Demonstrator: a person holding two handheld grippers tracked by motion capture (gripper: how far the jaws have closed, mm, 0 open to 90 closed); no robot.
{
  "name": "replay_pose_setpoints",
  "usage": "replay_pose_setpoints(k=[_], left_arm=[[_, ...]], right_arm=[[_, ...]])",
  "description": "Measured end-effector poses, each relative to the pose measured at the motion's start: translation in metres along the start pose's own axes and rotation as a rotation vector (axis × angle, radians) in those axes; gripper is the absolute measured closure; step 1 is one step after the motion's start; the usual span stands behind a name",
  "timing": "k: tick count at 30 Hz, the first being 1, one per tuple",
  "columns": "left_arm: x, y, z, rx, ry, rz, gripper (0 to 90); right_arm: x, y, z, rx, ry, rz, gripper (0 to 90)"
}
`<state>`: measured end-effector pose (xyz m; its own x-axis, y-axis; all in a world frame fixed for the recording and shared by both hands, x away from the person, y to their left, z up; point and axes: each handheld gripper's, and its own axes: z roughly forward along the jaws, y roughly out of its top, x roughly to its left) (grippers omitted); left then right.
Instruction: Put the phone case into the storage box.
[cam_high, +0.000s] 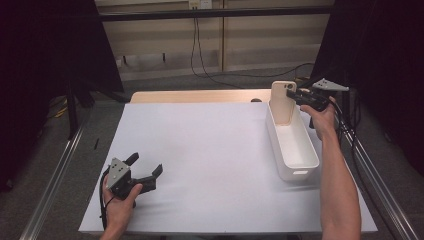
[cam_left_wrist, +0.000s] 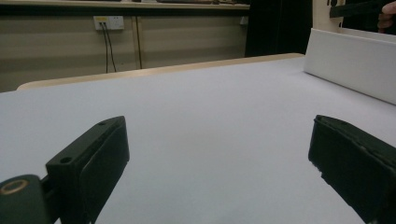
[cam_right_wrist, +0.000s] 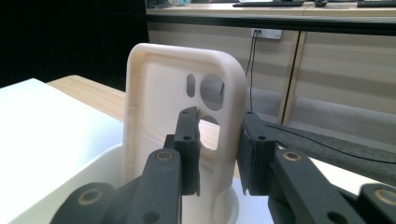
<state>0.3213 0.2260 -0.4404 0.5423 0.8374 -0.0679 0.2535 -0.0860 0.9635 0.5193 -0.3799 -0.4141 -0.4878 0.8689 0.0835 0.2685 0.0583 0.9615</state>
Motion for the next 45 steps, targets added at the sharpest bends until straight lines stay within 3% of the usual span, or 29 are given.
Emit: replay_pose_setpoints(k=[13,23,39,45], left_arm=[[0.0004,0.0002,0.0,-0.008,0.003,-0.011,5.7],[0.0008,0.001,0.0001,-0.014,0.001,-0.012,5.6],[0.0,0.0017,0.0027,-0.01,0.0,-0.017,5.7],[0.0,0.0016,0.0027,-0.009,0.003,-0.017,5.7]], right_arm=[[0.0021,0.0009,-0.002,-0.007,-0.009,0.013,64.0],[0.0042,0.0031,-0.0042,-0.007,-0.035,0.015,50.2],[0.0068,0.0078,-0.0076,-0.011,-0.079,0.029,22.0],[0.0087,0.0087,-0.0078,-0.007,-0.103,0.047,7.3]])
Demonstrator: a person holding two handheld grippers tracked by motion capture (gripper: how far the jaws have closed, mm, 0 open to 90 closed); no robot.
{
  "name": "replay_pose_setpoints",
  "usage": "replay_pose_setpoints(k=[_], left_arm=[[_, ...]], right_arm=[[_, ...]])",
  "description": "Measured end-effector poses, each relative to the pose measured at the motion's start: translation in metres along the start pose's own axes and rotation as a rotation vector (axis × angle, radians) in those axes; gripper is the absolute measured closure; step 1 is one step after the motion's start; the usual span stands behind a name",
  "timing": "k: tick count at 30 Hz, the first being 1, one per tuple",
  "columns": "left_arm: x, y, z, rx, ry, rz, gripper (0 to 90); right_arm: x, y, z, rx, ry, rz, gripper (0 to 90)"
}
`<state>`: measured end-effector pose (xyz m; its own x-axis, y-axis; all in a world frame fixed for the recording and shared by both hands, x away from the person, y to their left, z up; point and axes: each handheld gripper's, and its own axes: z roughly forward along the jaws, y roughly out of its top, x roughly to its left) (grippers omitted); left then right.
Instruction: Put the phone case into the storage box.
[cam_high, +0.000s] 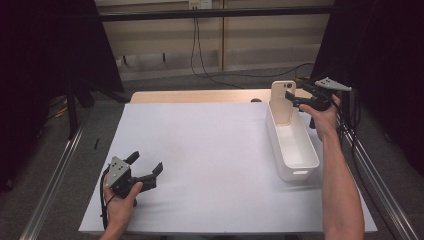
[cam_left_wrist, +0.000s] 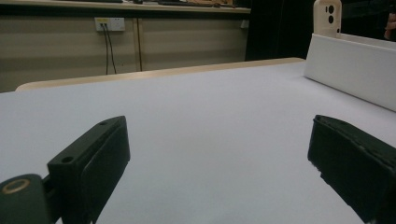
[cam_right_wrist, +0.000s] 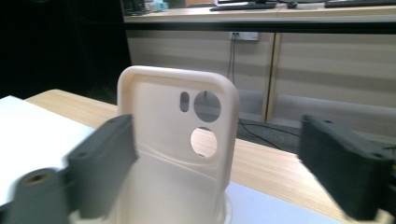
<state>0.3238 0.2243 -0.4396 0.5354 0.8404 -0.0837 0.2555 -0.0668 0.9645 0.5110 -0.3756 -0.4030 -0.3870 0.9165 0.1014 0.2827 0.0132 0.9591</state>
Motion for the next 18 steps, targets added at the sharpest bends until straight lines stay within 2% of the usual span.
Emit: replay_pose_setpoints(k=[4,11,15,18], left_arm=[[0.0,0.0,0.0,-0.006,-0.003,0.001,5.7],[0.0,0.0,0.0,-0.005,0.0,-0.001,5.7],[0.002,0.0,-0.001,-0.008,0.002,-0.006,5.6],[0.002,0.0,-0.002,-0.012,0.002,-0.006,5.7]], right_arm=[[0.002,0.002,0.0,-0.007,-0.027,0.011,0.4],[0.008,0.006,-0.003,-0.022,-0.01,0.018,0.0],[0.011,0.009,-0.006,-0.018,-0.028,0.008,0.0],[0.016,0.012,-0.009,-0.01,-0.041,-0.029,0.0]])
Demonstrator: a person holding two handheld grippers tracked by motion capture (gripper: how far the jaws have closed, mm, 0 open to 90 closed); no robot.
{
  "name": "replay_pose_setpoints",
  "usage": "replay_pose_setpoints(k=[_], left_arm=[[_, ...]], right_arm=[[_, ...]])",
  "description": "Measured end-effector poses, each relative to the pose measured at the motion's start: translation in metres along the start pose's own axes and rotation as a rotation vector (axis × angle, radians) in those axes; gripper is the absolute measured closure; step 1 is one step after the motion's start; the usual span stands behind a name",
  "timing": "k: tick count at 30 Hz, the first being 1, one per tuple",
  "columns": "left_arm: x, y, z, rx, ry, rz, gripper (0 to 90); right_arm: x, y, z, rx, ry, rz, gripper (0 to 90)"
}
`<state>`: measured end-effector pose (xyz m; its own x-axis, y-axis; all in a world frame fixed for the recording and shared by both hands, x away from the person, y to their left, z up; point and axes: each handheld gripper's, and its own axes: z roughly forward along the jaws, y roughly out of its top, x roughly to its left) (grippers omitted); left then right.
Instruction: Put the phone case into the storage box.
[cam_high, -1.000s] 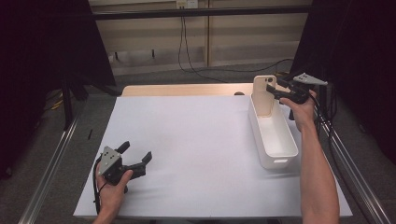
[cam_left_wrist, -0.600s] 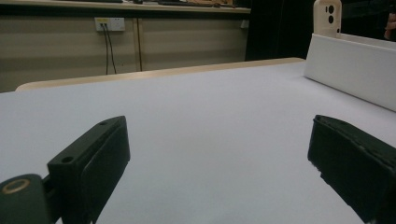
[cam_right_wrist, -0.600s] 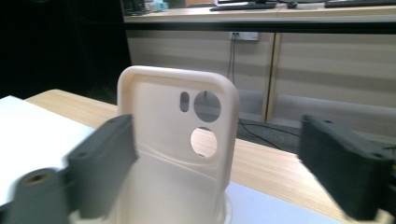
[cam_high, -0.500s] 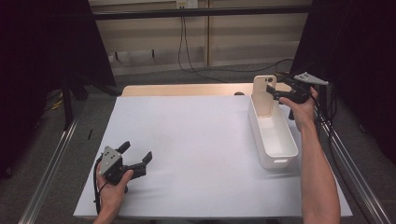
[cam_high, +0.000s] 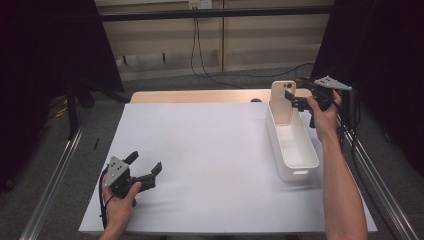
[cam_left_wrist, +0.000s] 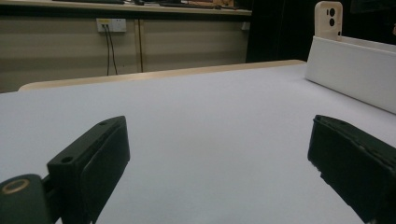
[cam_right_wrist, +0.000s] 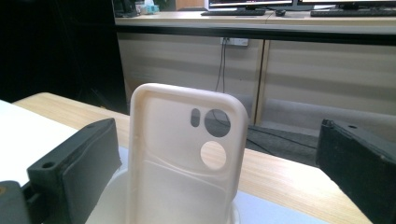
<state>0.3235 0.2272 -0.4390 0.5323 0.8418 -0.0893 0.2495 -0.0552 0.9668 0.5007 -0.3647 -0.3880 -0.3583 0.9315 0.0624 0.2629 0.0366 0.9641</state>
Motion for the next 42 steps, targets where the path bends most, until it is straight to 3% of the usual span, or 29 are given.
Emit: replay_pose_setpoints(k=[3,6,14,22,25,42], left_arm=[[0.0,0.0,0.0,0.001,0.0,0.002,5.6],[0.0,0.0,0.0,-0.003,-0.001,-0.001,5.7],[-0.001,0.0,0.001,0.0,-0.001,0.001,5.6],[0.0,0.0,0.0,-0.004,-0.007,-0.007,5.4],[0.0,0.001,-0.001,-0.007,-0.01,-0.008,5.4],[0.0,0.001,-0.002,-0.006,-0.002,-0.012,5.3]], right_arm=[[0.002,0.0,-0.002,0.005,-0.009,0.003,0.0],[0.007,-0.002,-0.004,-0.019,-0.058,-0.036,0.3],[0.012,-0.01,-0.01,-0.012,-0.043,-0.016,0.3],[0.017,-0.006,-0.024,-0.022,-0.056,-0.017,0.9],[0.019,-0.005,-0.03,-0.029,-0.055,0.011,1.0],[0.028,-0.013,-0.062,-0.049,-0.074,0.0,0.6]])
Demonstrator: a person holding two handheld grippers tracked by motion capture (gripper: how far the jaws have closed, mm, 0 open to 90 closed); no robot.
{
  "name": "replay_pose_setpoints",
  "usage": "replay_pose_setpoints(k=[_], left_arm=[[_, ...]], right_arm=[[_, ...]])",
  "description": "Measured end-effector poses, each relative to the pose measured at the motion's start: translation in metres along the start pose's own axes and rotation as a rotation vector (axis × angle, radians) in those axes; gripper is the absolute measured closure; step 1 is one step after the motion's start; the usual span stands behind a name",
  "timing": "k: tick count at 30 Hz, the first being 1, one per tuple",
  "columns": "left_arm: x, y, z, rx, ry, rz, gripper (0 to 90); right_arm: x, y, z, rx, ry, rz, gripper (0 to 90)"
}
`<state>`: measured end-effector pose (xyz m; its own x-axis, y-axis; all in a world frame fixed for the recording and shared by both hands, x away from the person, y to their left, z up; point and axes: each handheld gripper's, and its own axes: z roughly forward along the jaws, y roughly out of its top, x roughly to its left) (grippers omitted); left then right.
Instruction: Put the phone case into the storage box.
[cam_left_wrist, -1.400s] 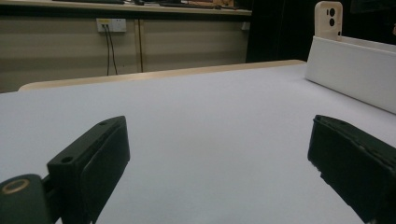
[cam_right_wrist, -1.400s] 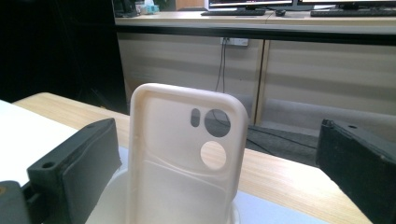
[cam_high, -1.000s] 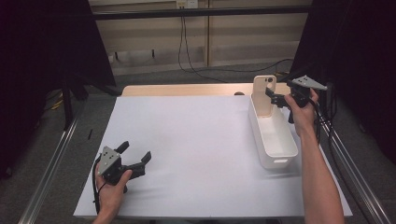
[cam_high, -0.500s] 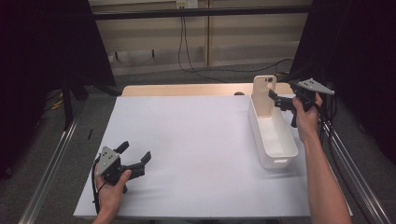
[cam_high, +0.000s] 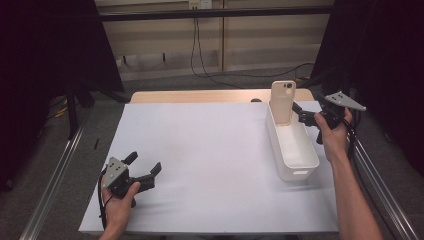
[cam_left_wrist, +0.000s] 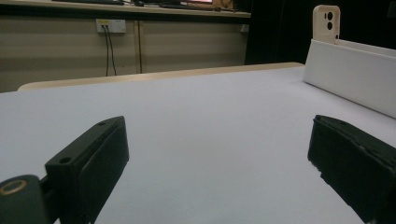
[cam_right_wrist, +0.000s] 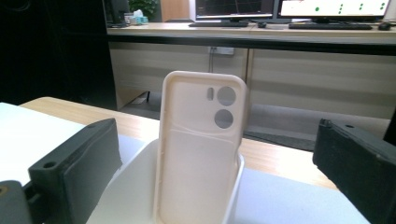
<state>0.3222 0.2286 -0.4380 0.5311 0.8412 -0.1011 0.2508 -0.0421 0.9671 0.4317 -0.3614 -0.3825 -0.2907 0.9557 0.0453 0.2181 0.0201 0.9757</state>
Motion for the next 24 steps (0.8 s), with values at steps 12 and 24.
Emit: replay_pose_setpoints(k=[12,24], left_arm=[[0.001,0.0,-0.003,-0.001,-0.001,0.002,5.5],[0.0,0.0,-0.006,-0.003,0.005,-0.006,5.5]], right_arm=[[0.009,-0.003,-0.021,-0.007,0.011,-0.007,0.4],[0.014,-0.009,-0.041,-0.029,0.007,0.004,0.5]])
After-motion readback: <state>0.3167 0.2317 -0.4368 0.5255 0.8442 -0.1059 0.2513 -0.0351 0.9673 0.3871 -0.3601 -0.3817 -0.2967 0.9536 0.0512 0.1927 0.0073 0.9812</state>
